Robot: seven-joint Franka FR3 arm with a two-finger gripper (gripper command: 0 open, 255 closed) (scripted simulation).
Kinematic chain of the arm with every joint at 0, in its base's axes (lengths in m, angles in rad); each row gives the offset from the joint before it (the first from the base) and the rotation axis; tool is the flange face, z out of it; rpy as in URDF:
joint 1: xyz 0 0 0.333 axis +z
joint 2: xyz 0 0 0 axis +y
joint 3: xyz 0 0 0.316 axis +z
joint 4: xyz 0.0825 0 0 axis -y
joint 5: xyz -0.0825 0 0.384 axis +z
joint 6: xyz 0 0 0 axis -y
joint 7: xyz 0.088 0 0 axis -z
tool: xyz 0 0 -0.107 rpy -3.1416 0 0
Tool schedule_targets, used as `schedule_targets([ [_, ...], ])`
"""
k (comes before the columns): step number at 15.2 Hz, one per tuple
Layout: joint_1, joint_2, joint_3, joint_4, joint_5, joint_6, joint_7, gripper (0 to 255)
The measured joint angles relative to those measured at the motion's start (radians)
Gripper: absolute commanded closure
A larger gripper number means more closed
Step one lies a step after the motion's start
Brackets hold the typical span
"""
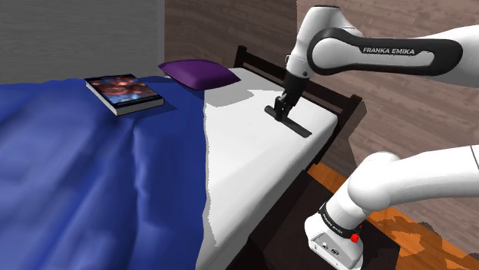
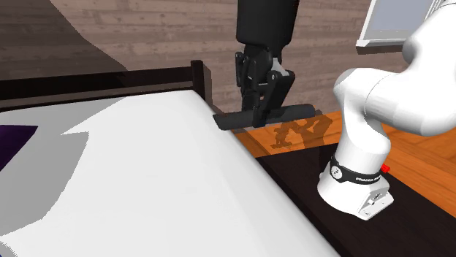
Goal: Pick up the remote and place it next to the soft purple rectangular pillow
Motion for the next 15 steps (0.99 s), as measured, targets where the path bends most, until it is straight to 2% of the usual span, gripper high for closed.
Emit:
schedule_targets([
  [6, -0.031, 0.208, -0.016, 0.159, -0.030, 0.051, -0.023, 255],
  [15, -0.062, 0.564, -0.032, 0.501, -0.068, 0.065, -0.046, 255],
])
